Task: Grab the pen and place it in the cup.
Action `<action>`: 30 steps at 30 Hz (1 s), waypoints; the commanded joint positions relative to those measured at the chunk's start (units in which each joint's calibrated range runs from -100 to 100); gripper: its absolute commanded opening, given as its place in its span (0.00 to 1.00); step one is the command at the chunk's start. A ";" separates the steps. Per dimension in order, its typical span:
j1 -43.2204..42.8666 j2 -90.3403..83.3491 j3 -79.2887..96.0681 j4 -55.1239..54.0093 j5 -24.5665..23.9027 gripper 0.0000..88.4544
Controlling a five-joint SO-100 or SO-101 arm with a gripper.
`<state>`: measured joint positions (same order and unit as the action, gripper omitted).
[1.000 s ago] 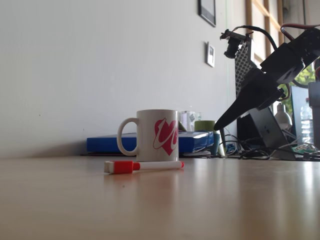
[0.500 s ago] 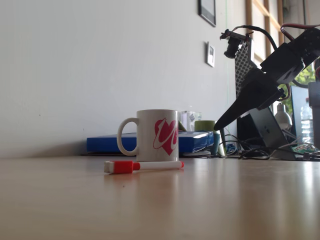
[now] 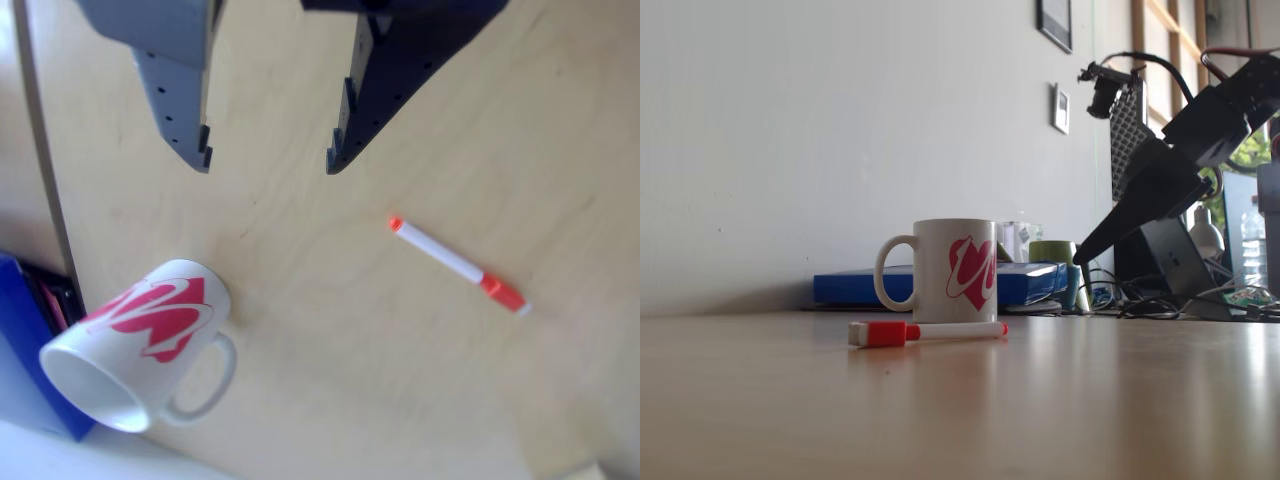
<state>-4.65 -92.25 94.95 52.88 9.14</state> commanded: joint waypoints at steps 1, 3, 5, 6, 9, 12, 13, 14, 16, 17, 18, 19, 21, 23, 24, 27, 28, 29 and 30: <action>-2.23 13.41 -8.98 -3.81 1.79 0.32; -5.07 25.45 -14.14 -4.58 4.00 0.31; -8.91 38.48 -20.57 -3.72 5.47 0.31; -10.58 44.37 -23.56 -3.38 5.84 0.31; -15.50 60.97 -33.24 -1.23 7.21 0.31; -19.26 72.83 -42.39 -0.45 7.36 0.31; -20.01 75.49 -45.20 -0.45 7.36 0.31; -20.42 78.06 -48.18 -0.45 7.36 0.31; -21.09 83.46 -54.70 0.49 7.52 0.31; -21.42 85.20 -57.51 1.53 8.00 0.31; -21.68 87.02 -59.86 2.65 8.84 0.31; -21.84 88.77 -62.13 3.68 9.41 0.31; -21.93 92.09 -66.02 5.57 10.15 0.31; -21.59 95.32 -68.74 6.86 11.20 0.31; -21.42 96.82 -69.37 6.95 11.62 0.31; -21.09 101.55 -70.46 6.86 12.25 0.31; -21.09 102.38 -71.18 7.20 12.25 0.31; -21.09 103.37 -72.00 7.63 12.20 0.31; -21.09 103.95 -72.81 8.58 12.20 0.31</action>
<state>-26.49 10.57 25.98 60.00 21.06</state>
